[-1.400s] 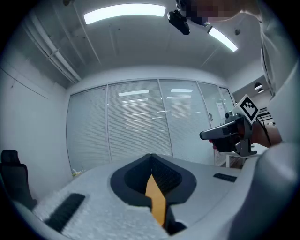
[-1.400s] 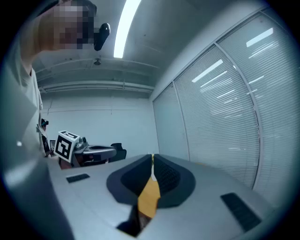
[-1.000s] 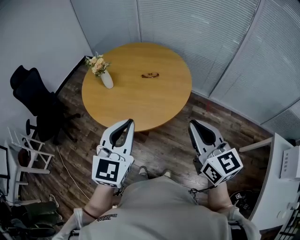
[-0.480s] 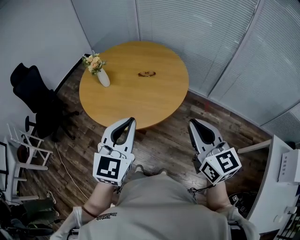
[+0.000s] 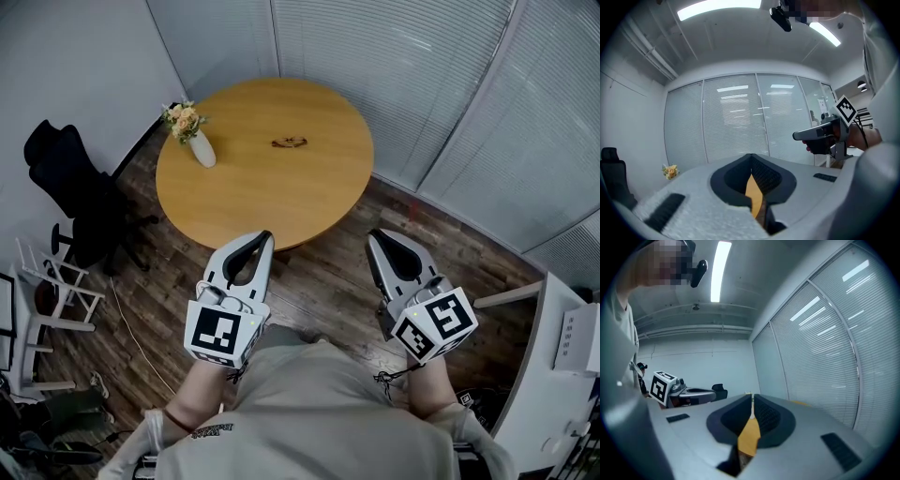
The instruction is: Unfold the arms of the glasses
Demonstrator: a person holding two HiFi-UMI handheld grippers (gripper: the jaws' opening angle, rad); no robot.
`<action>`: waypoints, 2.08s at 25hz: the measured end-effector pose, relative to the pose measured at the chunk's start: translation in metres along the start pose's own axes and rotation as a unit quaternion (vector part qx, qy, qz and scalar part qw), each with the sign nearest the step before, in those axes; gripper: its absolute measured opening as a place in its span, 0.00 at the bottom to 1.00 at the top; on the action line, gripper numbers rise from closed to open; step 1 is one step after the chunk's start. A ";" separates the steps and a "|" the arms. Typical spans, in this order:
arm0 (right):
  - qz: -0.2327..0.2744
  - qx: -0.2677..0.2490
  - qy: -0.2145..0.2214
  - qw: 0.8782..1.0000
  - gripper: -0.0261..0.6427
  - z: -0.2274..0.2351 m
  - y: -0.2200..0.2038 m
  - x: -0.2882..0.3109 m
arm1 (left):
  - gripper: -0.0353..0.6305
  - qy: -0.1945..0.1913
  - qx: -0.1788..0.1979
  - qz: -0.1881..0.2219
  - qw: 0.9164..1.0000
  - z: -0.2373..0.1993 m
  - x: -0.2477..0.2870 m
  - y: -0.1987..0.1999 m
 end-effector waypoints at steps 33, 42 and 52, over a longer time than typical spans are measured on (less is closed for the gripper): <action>-0.043 -0.027 -0.022 0.998 0.09 0.081 -0.003 0.124 | 0.09 -0.003 -0.016 -0.014 1.000 -0.090 0.119 -0.036; -0.069 -0.025 -0.031 0.997 0.09 0.109 0.001 0.206 | 0.09 -0.005 -0.029 -0.029 0.999 -0.156 0.170 -0.053; -0.085 -0.038 -0.050 0.994 0.09 0.135 0.008 0.285 | 0.09 -0.012 -0.050 -0.041 0.998 -0.220 0.224 -0.077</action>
Point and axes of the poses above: the fingertips, and each gripper's own axes: x forward along the fingers, z to its right, y out of its top, the point moved 9 cm from there along -x, backward along the fingers, and after that the axes turned 3 degrees about x, right-handed, at the moved point
